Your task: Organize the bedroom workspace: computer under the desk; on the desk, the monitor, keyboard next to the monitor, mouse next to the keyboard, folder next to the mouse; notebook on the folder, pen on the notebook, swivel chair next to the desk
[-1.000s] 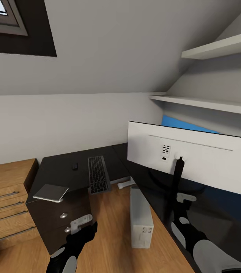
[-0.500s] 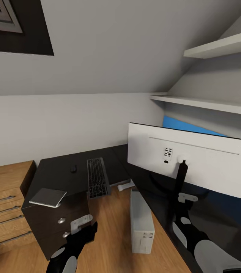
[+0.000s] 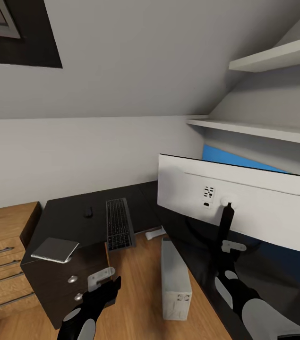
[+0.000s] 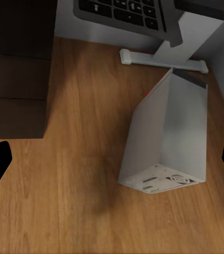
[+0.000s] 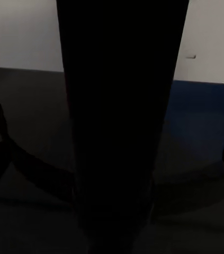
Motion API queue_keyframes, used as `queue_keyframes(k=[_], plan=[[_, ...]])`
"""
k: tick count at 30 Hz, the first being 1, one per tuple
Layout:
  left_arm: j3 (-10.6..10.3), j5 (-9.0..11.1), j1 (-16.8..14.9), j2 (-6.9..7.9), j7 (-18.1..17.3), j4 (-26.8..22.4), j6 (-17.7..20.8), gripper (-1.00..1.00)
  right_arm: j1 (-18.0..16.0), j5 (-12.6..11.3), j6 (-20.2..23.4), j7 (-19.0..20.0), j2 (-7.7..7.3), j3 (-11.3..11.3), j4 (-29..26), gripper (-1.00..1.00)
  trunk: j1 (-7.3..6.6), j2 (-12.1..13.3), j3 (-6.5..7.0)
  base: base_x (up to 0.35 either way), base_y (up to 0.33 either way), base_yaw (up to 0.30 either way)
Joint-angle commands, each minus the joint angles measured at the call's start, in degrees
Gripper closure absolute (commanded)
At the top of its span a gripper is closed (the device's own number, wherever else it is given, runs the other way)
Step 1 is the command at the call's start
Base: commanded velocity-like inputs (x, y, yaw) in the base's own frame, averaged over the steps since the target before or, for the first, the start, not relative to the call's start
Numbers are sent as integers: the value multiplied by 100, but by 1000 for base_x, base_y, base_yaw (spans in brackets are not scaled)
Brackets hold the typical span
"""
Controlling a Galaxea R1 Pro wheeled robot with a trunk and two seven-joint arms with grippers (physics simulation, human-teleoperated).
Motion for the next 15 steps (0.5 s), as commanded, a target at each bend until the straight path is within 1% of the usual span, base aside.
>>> queue_keyframes(k=[1, 4, 7, 9, 15], plan=[[-7, 60, -5, 1, 54, -8, 12, -100, -5, -57, -22, -24, -5, 49, 3, -100, 0, -5, -7, 8, -8, 0], [-7, 60, -6, 1, 54, -7, 12, -100, -5, -57, -22, -24, -5, 49, 0, -100, 0, -5, -7, 4, -4, 0], [-10, 60, -3, 1, 54, -7, 12, -100, -5, -57, -22, -24, -5, 49, -3, -100, 0, -5, -7, 172, 0, 0], [-8, 60, -4, 1, 54, -7, 12, -100, -5, -57, -22, -24, -5, 49, -4, -100, 0, -5, -7, 72, 0, 0], [-28, 60, -6, 1, 54, 110, 11, -100, -5, -58, -22, -24, -39, 49, -12, -100, 0, -5, -7, 14, 0, 0]])
